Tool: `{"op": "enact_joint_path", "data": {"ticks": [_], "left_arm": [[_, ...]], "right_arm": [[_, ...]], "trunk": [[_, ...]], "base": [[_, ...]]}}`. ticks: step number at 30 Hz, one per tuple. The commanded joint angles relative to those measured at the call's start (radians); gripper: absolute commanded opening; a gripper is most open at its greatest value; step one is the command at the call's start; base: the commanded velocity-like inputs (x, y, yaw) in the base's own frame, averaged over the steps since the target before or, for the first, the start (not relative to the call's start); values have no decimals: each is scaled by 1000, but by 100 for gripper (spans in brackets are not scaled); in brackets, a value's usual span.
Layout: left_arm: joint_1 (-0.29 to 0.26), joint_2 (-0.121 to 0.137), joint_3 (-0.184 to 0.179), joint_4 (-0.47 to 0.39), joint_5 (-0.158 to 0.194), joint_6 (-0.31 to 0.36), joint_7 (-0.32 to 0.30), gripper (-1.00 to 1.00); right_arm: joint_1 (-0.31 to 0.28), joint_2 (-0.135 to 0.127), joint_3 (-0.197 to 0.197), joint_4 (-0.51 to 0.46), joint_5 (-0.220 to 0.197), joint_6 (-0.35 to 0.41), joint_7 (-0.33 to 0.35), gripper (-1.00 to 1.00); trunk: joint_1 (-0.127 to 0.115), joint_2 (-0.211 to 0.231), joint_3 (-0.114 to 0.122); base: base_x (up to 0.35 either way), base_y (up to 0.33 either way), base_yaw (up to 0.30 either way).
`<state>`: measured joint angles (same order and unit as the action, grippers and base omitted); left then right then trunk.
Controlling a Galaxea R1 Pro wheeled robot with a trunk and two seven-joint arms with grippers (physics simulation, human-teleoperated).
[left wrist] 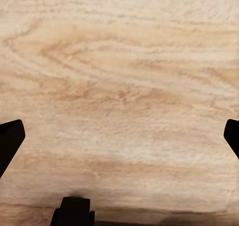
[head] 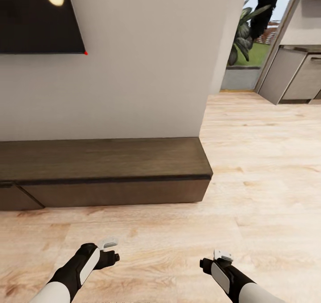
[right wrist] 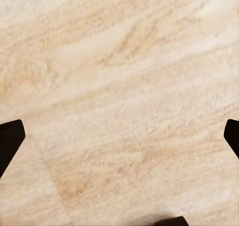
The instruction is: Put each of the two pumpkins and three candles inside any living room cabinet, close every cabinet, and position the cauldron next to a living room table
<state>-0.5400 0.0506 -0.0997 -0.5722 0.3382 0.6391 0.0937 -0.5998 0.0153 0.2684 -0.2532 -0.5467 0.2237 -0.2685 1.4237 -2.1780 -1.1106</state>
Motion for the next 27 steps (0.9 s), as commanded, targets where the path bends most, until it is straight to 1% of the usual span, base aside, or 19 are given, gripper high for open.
{"op": "enact_joint_path", "data": {"ticks": [1, 5, 9, 14, 27], "left_arm": [[0, 0, 0, 0, 0, 0, 0, 100], [0, 0, 0, 0, 0, 1, 0, 100], [0, 0, 0, 0, 0, 0, 0, 100], [0, 1, 0, 0, 0, 1, 0, 100], [0, 3, 0, 0, 1, 0, 0, 100]], "right_arm": [[0, 0, 0, 5, 0, 0, 0, 100], [10, -1, 1, 40, 7, -42, 1, 100], [15, -5, 1, 53, 1, -67, 1, 100], [15, 0, -2, 54, -2, -71, 0, 100], [15, 0, -4, 53, -7, -75, 0, 100]], "trunk": [[0, 0, 0], [0, 0, -1], [0, 0, -1], [0, 0, -1], [0, 0, -1]], "base": [[0, 0, 24], [0, 0, 7], [0, 0, 1], [0, 0, 0], [17, 0, 0]]}}
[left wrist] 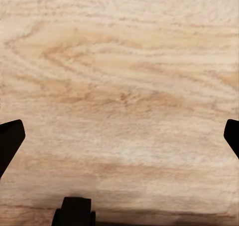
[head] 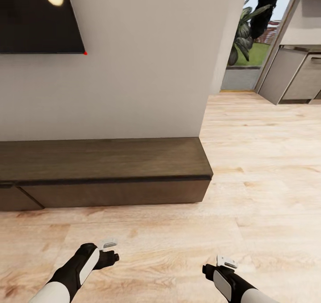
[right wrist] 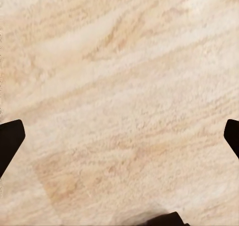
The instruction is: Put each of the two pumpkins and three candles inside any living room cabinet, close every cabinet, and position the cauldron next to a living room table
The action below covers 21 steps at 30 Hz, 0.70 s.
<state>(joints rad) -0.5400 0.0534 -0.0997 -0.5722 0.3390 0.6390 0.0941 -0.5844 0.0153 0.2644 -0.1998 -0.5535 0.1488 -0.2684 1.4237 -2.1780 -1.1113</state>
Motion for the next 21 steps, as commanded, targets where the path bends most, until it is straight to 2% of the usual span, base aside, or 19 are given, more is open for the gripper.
{"op": "enact_joint_path", "data": {"ticks": [1, 6, 10, 13, 14, 17, 19, 21], "left_arm": [[0, 0, 0, 0, 0, 0, 0, 100], [0, -2, 0, 0, 0, 0, 0, 100], [0, 2, 6, 0, 7, 8, -10, 100], [0, 7, 15, 0, 15, 76, -55, 100], [0, 9, 23, -3, 16, 116, -98, 100], [0, 24, 68, -9, 15, 193, -227, 100], [-1, 42, 98, -10, 15, 223, -277, 100], [-1, 67, 128, -11, 17, 261, -309, 100]], "right_arm": [[0, 1, 1, 0, 0, 0, -1, 100], [0, 1, 1, 0, 1, 0, -1, 100], [0, 0, -1, -6, -1, 2, 3, 100], [0, 1, -7, -13, -5, 6, 20, 100], [0, -4, -23, -23, -12, 8, 34, 100], [0, -13, -158, -77, -94, 14, 134, 100], [0, -14, -240, -93, -132, 14, 226, 100], [0, -15, -294, -100, -151, 10, 296, 100]], "trunk": [[0, 0, 0], [0, 0, 0], [0, 0, 0], [0, 0, 0], [0, 0, 0], [0, 0, 0], [8, -14, -6], [15, -28, -13]], "base": [[71, 0, 42], [93, 0, 195], [39, 0, 77], [9, 0, 19], [4, 0, 7], [2, 0, 3], [0, 0, 1], [0, 0, 0]]}}
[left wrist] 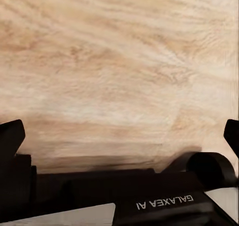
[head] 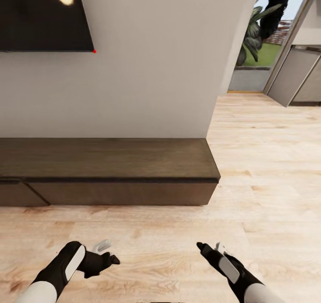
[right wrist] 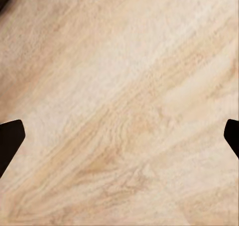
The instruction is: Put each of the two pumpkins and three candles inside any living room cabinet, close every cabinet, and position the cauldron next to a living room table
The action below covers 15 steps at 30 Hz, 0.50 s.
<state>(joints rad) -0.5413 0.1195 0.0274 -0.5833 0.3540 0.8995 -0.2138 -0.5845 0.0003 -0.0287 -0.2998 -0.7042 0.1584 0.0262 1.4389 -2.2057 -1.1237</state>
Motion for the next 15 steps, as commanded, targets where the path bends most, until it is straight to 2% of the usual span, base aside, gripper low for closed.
{"op": "enact_joint_path", "data": {"ticks": [1, 3, 5, 7, 11, 15], "left_arm": [[-1, 14, 20, 0, 3, 22, -20, 100], [-1, 32, 54, -1, 3, 53, -59, 100], [-2, 58, 104, -1, 3, 89, -130, 100], [-2, 92, 140, -1, 2, 112, -203, 100], [-2, 144, 164, -1, 2, 127, -297, 100], [-2, 168, 169, -1, 3, 135, -343, 100]], "right_arm": [[0, 0, -23, -2, -5, -1, 23, 100], [0, 0, -57, -4, -10, -2, 42, 100], [0, 3, -102, -7, -13, -3, 55, 100], [0, 11, -131, -13, -14, -5, 61, 100], [0, 17, -153, -36, -18, -43, 63, 100], [0, 21, -161, -42, -22, -100, 63, 100]], "trunk": [[4, -7, -3], [12, -21, -10], [19, -35, -16], [27, -49, -22], [42, -77, -35], [58, -105, -47]], "base": [[0, 0, 0], [0, 0, 0], [0, 0, 0], [0, 0, 0], [0, 0, 0], [0, 0, 0]]}}
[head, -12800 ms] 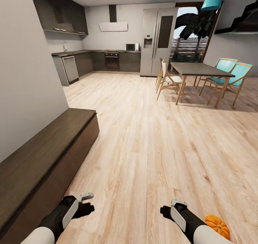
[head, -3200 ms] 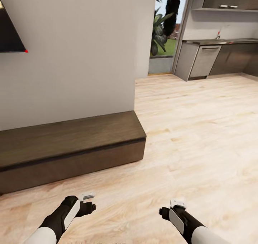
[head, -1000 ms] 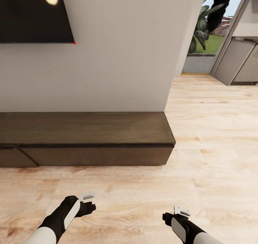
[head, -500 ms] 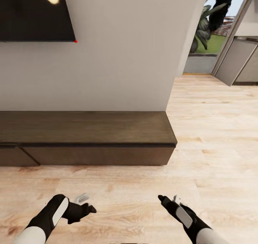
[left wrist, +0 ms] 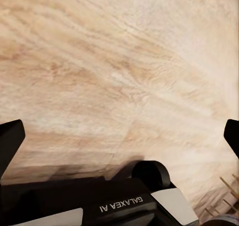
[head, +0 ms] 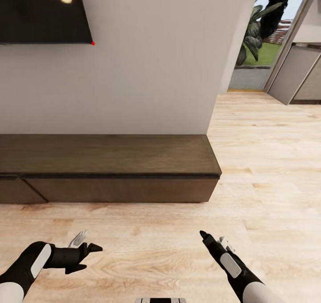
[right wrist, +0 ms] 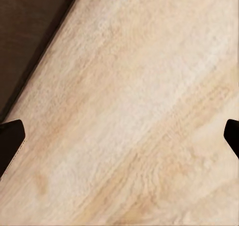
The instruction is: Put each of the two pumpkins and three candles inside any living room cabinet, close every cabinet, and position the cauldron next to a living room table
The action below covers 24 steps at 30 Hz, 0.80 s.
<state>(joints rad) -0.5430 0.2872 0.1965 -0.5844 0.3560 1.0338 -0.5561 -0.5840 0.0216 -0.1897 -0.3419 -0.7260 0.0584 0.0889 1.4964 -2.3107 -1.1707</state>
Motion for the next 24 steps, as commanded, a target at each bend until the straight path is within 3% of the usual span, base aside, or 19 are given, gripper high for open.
{"op": "enact_joint_path", "data": {"ticks": [1, 6, 9, 11, 17, 22, 24], "left_arm": [[0, 6, 1, 0, 0, 4, -9, 100], [-3, 14, 1, 4, 1, 11, -44, 100], [-4, 14, -2, 9, 1, 12, -117, 100], [-4, 15, -5, 10, 0, 12, -193, 100], [-5, 17, -11, 11, -7, 12, -382, 100], [-5, 17, -12, 11, -8, 12, -425, 100], [-5, 17, -12, 11, -7, 12, -428, 100]], "right_arm": [[0, 6, -1, -1, 0, -13, 0, 100], [0, 35, -2, -17, 0, -83, 1, 100], [0, 38, -4, -31, -4, -93, 13, 100], [0, 39, -8, -34, -18, -94, 67, 100], [0, 41, -34, -30, -121, -101, 312, 100], [0, 44, -44, -31, -151, -103, 374, 100], [0, 59, -53, -27, -200, -100, 404, 100]], "trunk": [[4, -7, -3], [23, -42, -19], [35, -63, -28], [42, -77, -35], [65, -119, -53], [84, -154, -69], [92, -168, -75]], "base": [[0, 0, 0], [0, 0, 0], [0, 0, 0], [0, 0, 0], [0, 0, 0], [0, 0, 0], [0, 0, 0]]}}
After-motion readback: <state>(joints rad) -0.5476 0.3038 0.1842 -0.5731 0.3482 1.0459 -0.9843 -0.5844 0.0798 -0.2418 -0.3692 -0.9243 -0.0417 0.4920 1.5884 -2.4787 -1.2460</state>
